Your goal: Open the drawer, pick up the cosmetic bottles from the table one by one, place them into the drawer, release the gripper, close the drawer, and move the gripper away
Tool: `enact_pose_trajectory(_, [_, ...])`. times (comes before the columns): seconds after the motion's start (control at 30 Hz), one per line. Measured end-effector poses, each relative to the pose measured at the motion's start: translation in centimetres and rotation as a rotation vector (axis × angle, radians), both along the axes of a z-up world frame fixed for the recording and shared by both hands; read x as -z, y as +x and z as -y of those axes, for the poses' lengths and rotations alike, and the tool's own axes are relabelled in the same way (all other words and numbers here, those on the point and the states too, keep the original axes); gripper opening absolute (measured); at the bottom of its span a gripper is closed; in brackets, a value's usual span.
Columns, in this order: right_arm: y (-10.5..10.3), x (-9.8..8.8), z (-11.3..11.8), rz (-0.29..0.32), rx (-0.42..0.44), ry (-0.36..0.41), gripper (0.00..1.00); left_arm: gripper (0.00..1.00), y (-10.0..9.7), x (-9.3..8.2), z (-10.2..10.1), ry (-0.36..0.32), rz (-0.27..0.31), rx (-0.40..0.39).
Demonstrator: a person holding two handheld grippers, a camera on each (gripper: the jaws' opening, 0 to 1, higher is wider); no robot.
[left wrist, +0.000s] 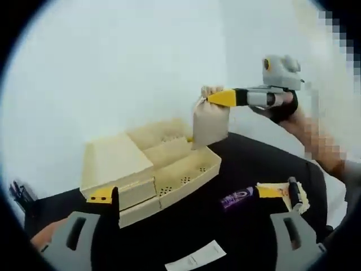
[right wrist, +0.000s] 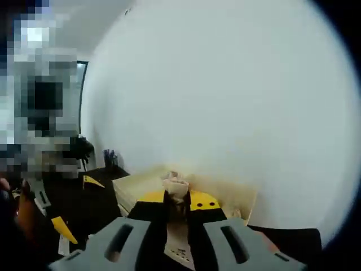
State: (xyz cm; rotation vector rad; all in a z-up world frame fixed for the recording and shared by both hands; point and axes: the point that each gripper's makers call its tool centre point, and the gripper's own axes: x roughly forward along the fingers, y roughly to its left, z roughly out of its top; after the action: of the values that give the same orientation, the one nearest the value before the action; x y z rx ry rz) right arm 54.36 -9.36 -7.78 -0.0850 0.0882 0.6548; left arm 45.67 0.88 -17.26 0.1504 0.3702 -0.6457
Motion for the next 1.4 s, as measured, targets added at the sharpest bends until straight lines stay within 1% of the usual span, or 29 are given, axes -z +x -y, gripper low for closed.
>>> enact_pose_trajectory(0.1, [2.1,-0.1,-0.4,0.0,0.005,-0.009,0.09,0.94,0.0,-0.1,0.7,0.006,0.012,0.014])
enact_pose_trajectory(0.13, [2.0,0.0,-0.9,0.0,0.005,-0.015,0.09,0.94,0.2,-0.4,0.8,0.001,0.024,0.011])
enact_pose_trajectory(0.17, [2.5,-0.1,-1.0,0.006,0.004,-0.015,0.09,0.95,0.6,-0.8,1.0,-0.028,0.024,0.001])
enact_pose_trajectory(0.23, [3.6,-0.3,-1.2,0.015,0.002,-0.019,0.09,0.96,0.9,-0.8,1.4,-0.046,0.019,0.005])
enact_pose_trajectory(0.27, [3.1,-0.2,-1.7,0.017,0.001,-0.019,0.09,0.96,1.0,-0.7,1.6,-0.045,0.02,0.004])
enact_pose_trajectory(0.3, [3.4,-0.2,-1.8,0.017,0.0,-0.018,0.09,0.96,1.1,-0.6,1.7,-0.036,0.022,-0.005])
enact_pose_trajectory(0.33, [4.2,-0.2,-1.8,0.016,-0.001,-0.017,0.09,0.96,1.3,-0.4,1.8,-0.018,0.023,-0.014])
enact_pose_trajectory(0.43, [5.4,0.1,-2.3,0.025,-0.018,-0.014,0.09,0.96,1.3,0.0,2.4,0.015,0.022,-0.012])
enact_pose_trajectory(0.5, [6.0,0.3,-2.6,0.023,-0.02,-0.006,0.09,0.96,1.4,0.1,2.7,0.019,0.021,-0.011])
enact_pose_trajectory(0.57, [7.2,0.3,-2.8,0.018,-0.031,0.006,0.09,0.95,1.6,0.3,3.0,0.028,0.016,-0.015])
enact_pose_trajectory(0.6, [6.8,0.6,-3.0,0.013,-0.035,0.012,0.09,0.94,1.7,0.4,3.0,0.034,0.013,-0.022])
enact_pose_trajectory(0.63, [7.1,0.7,-3.0,0.01,-0.036,0.017,0.09,0.94,1.6,0.5,3.2,0.04,0.019,-0.02])
enact_pose_trajectory(0.7, [8.4,0.6,-3.4,0.014,-0.044,0.022,0.09,0.94,1.8,0.6,3.4,0.041,0.017,-0.018])
enact_pose_trajectory(0.8, [9.9,1.3,-3.7,-0.003,-0.053,0.031,0.09,0.93,2.0,0.6,3.2,0.034,0.013,-0.018])
enact_pose_trajectory(0.87, [10.4,1.8,-3.8,-0.012,-0.055,0.037,0.09,0.92,2.2,0.6,2.9,0.045,0.016,-0.027])
enact_pose_trajectory(0.9, [11.0,1.8,-3.9,-0.011,-0.058,0.04,0.09,0.92,2.2,0.7,2.7,0.052,0.017,-0.032])
enact_pose_trajectory(0.93, [11.6,1.7,-4.0,-0.011,-0.061,0.046,0.09,0.91,2.7,0.6,2.4,0.048,0.021,-0.043])
enact_pose_trajectory(1.07, [12.7,2.0,-4.3,-0.014,-0.065,0.061,0.09,0.91,3.4,0.4,2.0,0.024,0.013,-0.048])
enact_pose_trajectory(1.17, [13.1,2.6,-5.0,-0.019,-0.071,0.073,0.09,0.9,3.7,0.6,1.3,0.032,0.008,-0.068])
enact_pose_trajectory(1.2, [13.3,2.8,-5.2,-0.021,-0.073,0.071,0.09,0.9,3.8,0.7,1.1,0.037,0.006,-0.072])
enact_pose_trajectory(1.27, [14.7,3.1,-5.5,-0.025,-0.073,0.065,0.09,0.89,3.8,0.8,0.9,0.042,0.006,-0.079])
enact_pose_trajectory(1.37, [15.2,3.8,-6.1,-0.021,-0.064,0.046,0.09,0.89,4.2,0.8,0.7,0.05,0.002,-0.078])
enact_pose_trajectory(1.4, [15.5,3.5,-5.9,-0.015,-0.062,0.03,0.09,0.88,4.3,0.8,0.6,0.053,0.003,-0.082])
